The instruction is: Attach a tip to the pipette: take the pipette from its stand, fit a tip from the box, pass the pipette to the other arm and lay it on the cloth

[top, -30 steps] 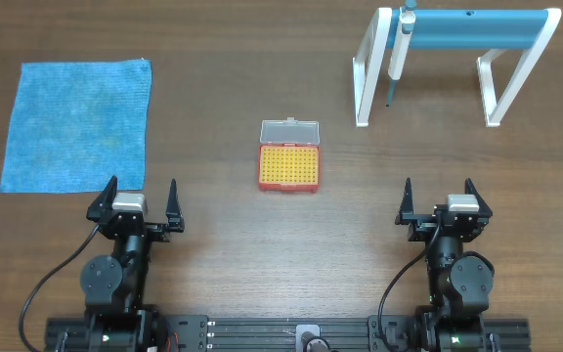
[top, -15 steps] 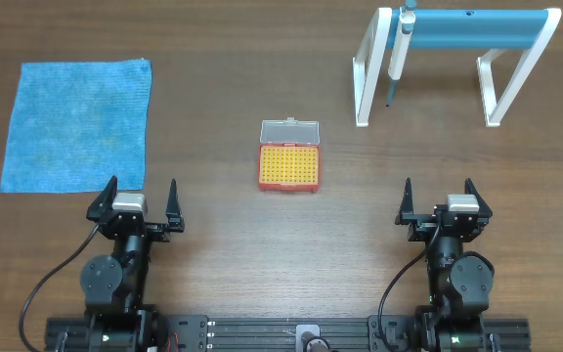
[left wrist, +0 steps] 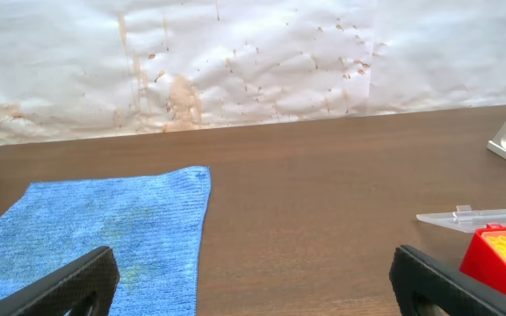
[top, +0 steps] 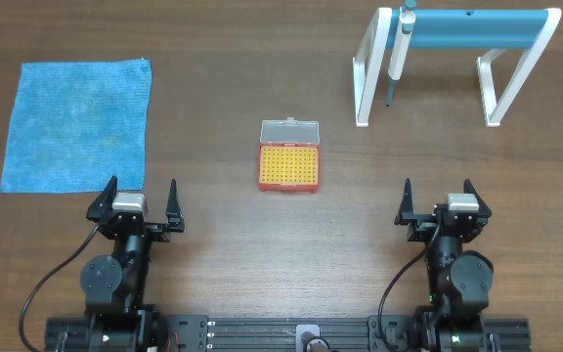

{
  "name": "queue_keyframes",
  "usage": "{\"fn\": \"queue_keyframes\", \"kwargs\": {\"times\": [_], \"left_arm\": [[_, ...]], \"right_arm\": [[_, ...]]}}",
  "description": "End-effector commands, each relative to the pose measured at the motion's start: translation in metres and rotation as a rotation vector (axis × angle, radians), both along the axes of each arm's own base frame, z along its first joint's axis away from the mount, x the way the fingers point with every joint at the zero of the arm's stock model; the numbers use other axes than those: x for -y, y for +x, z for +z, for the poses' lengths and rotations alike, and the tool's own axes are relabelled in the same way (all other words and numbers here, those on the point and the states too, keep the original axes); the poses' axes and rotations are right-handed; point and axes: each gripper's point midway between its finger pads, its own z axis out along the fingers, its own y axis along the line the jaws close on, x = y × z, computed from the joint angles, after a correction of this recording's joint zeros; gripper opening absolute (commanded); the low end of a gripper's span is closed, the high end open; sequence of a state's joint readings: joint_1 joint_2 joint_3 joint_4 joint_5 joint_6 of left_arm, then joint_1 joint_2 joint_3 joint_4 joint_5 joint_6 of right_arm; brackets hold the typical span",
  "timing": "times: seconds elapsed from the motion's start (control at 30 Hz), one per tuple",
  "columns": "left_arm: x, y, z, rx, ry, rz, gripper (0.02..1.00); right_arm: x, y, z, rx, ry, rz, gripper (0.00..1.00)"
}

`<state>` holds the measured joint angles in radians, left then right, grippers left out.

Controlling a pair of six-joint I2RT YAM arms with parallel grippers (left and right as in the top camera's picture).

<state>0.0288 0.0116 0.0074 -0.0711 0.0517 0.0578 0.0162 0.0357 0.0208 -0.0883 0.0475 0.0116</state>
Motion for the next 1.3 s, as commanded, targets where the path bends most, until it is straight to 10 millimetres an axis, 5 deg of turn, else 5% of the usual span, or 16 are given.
{"fn": "queue_keyframes", "kwargs": {"times": [0.03, 0.3, 0.47, 0.6, 1.0, 1.3], "left_arm": [[-0.002, 0.0, -0.001, -0.002, -0.008, 0.012, 0.996], [-0.002, 0.0, -0.001, -0.002, -0.008, 0.012, 0.996], [-0.002, 0.0, -0.001, -0.002, -0.008, 0.012, 0.996], [-0.002, 0.0, -0.001, -0.002, -0.008, 0.012, 0.996], [-0.002, 0.0, -0.001, -0.002, -0.008, 0.012, 0.996], [-0.002, 0.0, -0.001, -0.002, -0.008, 0.012, 0.996]], "right_arm": [[-0.004, 0.005, 0.022, -0.049, 0.049, 0.012, 0.996], [-0.005, 0.064, 0.062, -0.104, 0.139, -0.003, 0.998], [-0.01, 0.12, 0.054, -0.108, 0.217, 0.006, 0.998], [-0.019, 0.144, 0.045, -0.14, 0.225, 0.05, 0.998], [-0.021, 0.198, 0.045, -0.177, 0.224, 0.05, 0.998], [-0.024, 0.216, 0.038, -0.198, 0.143, 0.069, 0.998]]}}
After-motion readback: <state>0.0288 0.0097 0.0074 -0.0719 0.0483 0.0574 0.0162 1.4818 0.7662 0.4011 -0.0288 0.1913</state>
